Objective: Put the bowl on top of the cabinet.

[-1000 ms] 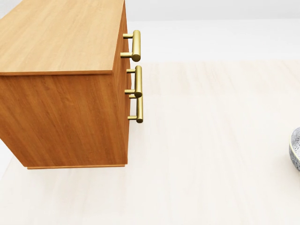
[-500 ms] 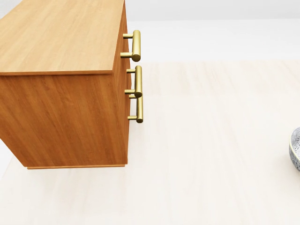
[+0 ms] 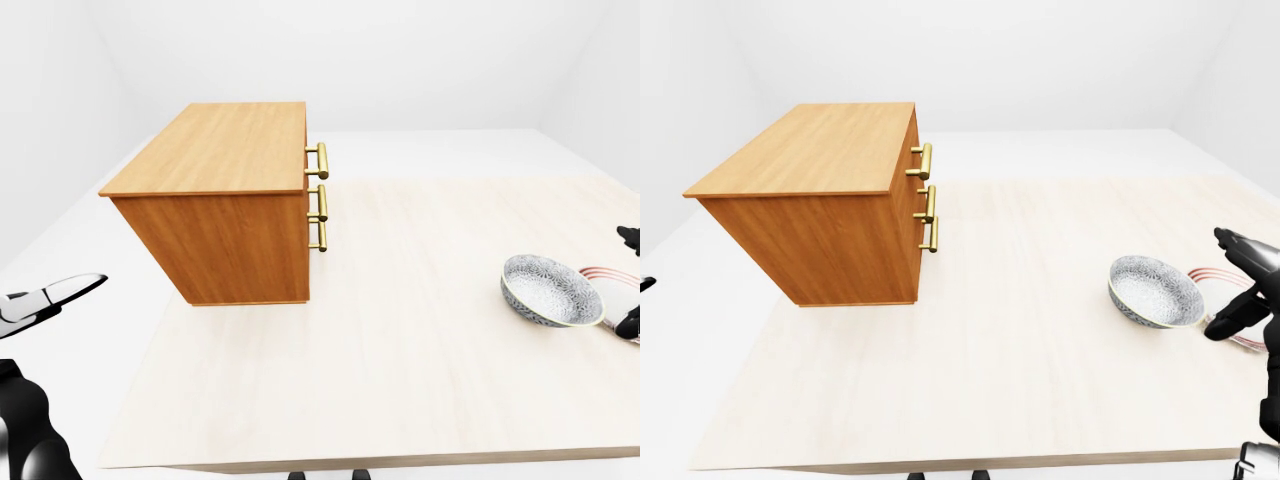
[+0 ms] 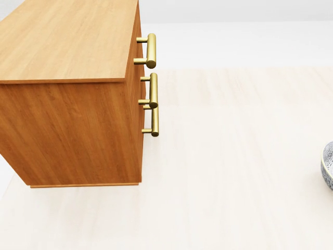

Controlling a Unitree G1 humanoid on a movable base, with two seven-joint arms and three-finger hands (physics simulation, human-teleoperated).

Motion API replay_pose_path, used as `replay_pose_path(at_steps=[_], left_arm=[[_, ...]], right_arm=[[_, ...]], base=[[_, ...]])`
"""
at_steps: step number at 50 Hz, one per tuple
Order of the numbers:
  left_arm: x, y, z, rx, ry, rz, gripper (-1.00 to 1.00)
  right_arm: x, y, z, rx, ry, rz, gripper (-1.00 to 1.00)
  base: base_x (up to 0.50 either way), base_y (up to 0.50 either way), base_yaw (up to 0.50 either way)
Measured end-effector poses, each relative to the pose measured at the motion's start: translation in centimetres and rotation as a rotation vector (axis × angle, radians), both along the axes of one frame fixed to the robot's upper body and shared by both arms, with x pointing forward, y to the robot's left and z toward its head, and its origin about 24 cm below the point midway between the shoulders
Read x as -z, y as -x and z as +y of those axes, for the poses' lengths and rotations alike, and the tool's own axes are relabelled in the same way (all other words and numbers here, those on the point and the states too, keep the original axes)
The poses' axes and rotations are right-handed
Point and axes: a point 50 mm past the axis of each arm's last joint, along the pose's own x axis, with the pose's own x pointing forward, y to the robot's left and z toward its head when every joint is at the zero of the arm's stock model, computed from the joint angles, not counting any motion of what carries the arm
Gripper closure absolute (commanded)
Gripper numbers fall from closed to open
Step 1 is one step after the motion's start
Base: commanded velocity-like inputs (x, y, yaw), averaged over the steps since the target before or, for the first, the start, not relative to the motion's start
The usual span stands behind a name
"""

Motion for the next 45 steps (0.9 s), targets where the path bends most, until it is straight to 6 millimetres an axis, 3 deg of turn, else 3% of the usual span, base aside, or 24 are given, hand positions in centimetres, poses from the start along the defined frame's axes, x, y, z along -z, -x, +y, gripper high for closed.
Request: replay_pose_path(at_steps=[7,16,45], left_arm=[[0.0,0.0,0.0,0.001,-0.001,-0.001,-1.0],[-0.2,0.1,0.0,-0.002,-0.003,-0.008,-1.0],[-0.1,0.0,0.1,-0.004,0.002,-0.005,-1.0]], right_arm=[[0.8,0.2,-1.0,0.039,-0.005,0.134,-1.0],[1.8,-0.4,-0.8,0.045,-0.005,0.23,-1.0],[3.1,-4.7,3.2,-0.062,0.062,0.349,-1.0]], base=[[0.0,0.0,0.0],[0.0,0.0,0.0],[0.0,0.0,0.0]])
